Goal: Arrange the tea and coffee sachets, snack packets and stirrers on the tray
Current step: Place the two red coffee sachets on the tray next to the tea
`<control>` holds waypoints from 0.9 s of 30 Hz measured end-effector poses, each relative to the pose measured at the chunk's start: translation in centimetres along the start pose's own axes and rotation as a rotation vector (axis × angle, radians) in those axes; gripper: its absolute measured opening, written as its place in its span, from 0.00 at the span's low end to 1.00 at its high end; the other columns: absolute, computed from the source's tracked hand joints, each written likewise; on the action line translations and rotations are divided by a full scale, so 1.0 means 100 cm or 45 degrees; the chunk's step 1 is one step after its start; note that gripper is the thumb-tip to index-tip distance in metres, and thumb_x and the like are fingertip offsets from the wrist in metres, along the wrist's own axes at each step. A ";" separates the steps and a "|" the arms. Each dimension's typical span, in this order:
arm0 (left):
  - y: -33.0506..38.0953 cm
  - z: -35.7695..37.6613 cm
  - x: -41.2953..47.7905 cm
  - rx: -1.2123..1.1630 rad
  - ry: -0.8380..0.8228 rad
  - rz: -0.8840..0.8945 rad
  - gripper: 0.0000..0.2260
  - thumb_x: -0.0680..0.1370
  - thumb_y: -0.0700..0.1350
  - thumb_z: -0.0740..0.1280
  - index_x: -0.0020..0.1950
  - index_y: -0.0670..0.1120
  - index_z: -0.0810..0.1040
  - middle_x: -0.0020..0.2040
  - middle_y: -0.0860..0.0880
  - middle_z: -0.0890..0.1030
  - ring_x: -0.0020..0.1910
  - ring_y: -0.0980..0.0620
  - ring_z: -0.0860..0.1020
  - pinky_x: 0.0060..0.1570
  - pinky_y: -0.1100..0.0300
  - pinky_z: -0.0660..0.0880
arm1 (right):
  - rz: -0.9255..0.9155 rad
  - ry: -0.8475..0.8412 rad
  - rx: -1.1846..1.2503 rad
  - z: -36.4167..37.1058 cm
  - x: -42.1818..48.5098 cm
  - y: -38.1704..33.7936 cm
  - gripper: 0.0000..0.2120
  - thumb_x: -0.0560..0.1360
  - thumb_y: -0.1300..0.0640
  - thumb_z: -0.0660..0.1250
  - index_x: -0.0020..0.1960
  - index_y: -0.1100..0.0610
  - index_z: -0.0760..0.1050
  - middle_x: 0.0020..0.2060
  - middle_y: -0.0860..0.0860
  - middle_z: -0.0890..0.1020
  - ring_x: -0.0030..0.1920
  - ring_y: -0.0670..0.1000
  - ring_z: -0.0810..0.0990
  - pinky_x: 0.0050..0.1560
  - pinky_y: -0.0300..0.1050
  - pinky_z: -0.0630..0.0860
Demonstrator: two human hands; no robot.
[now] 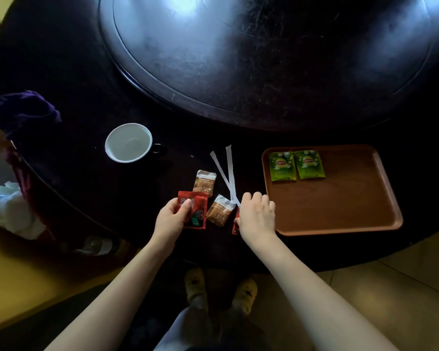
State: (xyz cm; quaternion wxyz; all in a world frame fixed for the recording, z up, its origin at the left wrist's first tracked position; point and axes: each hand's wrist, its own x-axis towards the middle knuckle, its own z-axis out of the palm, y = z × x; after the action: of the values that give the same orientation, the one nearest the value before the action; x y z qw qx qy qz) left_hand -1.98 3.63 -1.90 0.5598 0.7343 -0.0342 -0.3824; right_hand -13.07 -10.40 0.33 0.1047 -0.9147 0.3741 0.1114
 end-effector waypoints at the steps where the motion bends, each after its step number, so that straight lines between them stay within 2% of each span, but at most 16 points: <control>1: 0.000 0.000 0.000 -0.013 -0.010 -0.009 0.06 0.77 0.49 0.63 0.49 0.49 0.78 0.49 0.44 0.83 0.48 0.46 0.82 0.50 0.47 0.79 | -0.015 -0.013 -0.013 0.000 0.000 0.000 0.10 0.76 0.59 0.63 0.56 0.59 0.68 0.57 0.58 0.75 0.58 0.59 0.72 0.58 0.52 0.69; 3: 0.001 0.000 0.000 -0.055 -0.031 -0.023 0.05 0.77 0.47 0.63 0.49 0.51 0.78 0.47 0.46 0.84 0.47 0.47 0.82 0.48 0.49 0.79 | -0.047 -0.019 -0.022 -0.001 -0.001 0.002 0.09 0.75 0.60 0.63 0.55 0.59 0.68 0.56 0.58 0.74 0.56 0.58 0.73 0.58 0.52 0.69; 6: 0.005 0.001 -0.001 -0.105 -0.064 -0.032 0.04 0.75 0.44 0.65 0.47 0.52 0.78 0.44 0.49 0.84 0.43 0.52 0.83 0.40 0.58 0.78 | -0.040 -0.056 0.051 -0.004 -0.001 0.009 0.10 0.75 0.61 0.65 0.54 0.59 0.69 0.57 0.58 0.72 0.56 0.58 0.73 0.58 0.51 0.70; 10: 0.008 0.001 -0.003 -0.126 -0.140 -0.025 0.08 0.74 0.39 0.66 0.49 0.51 0.77 0.47 0.49 0.82 0.44 0.52 0.83 0.41 0.60 0.77 | -0.021 -0.195 0.258 -0.013 -0.002 0.017 0.07 0.75 0.60 0.63 0.53 0.58 0.71 0.53 0.58 0.79 0.55 0.59 0.76 0.55 0.52 0.71; 13: 0.011 0.001 -0.006 -0.111 -0.182 -0.002 0.09 0.73 0.39 0.66 0.50 0.51 0.77 0.49 0.48 0.82 0.48 0.50 0.82 0.44 0.58 0.77 | 0.100 -0.219 0.529 -0.029 -0.007 0.025 0.06 0.72 0.58 0.66 0.49 0.54 0.74 0.47 0.54 0.81 0.49 0.56 0.78 0.44 0.45 0.71; 16: 0.015 0.003 -0.008 -0.114 -0.234 0.035 0.11 0.74 0.38 0.66 0.51 0.52 0.76 0.50 0.48 0.82 0.50 0.50 0.81 0.48 0.56 0.77 | 0.081 -0.254 0.863 -0.050 -0.016 0.035 0.02 0.71 0.54 0.67 0.42 0.52 0.76 0.40 0.50 0.81 0.41 0.50 0.80 0.33 0.40 0.72; 18: 0.019 0.006 -0.009 -0.128 -0.273 0.048 0.12 0.74 0.37 0.66 0.52 0.52 0.75 0.50 0.49 0.82 0.49 0.52 0.81 0.45 0.58 0.78 | 0.091 -0.247 1.085 -0.061 -0.027 0.037 0.03 0.72 0.52 0.67 0.42 0.52 0.77 0.38 0.51 0.83 0.31 0.46 0.79 0.25 0.36 0.71; 20: 0.025 0.011 -0.011 -0.156 -0.320 0.023 0.10 0.74 0.37 0.65 0.51 0.51 0.77 0.48 0.50 0.83 0.47 0.52 0.82 0.39 0.61 0.79 | 0.157 -0.204 1.258 -0.067 -0.037 0.040 0.06 0.73 0.51 0.66 0.45 0.52 0.78 0.37 0.54 0.84 0.22 0.44 0.75 0.19 0.35 0.68; 23: 0.032 0.017 -0.012 -0.197 -0.430 -0.053 0.08 0.76 0.39 0.64 0.48 0.49 0.81 0.45 0.49 0.85 0.47 0.50 0.83 0.41 0.57 0.80 | 0.265 -0.187 1.466 -0.069 -0.051 0.045 0.07 0.74 0.51 0.66 0.47 0.53 0.78 0.36 0.56 0.84 0.20 0.44 0.72 0.18 0.34 0.66; 27: 0.040 0.031 -0.014 -0.206 -0.557 -0.086 0.08 0.76 0.40 0.63 0.48 0.47 0.81 0.44 0.48 0.85 0.47 0.49 0.83 0.43 0.54 0.81 | 0.307 -0.215 1.591 -0.071 -0.066 0.058 0.08 0.75 0.55 0.66 0.52 0.55 0.77 0.37 0.53 0.83 0.24 0.43 0.72 0.22 0.34 0.68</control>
State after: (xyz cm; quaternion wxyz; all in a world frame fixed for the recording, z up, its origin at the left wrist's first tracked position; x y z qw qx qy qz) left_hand -3.27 0.38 1.92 0.5830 0.5873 -0.0993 -0.5526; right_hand -20.92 -12.05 8.36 0.6337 -0.6209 0.4592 -0.0448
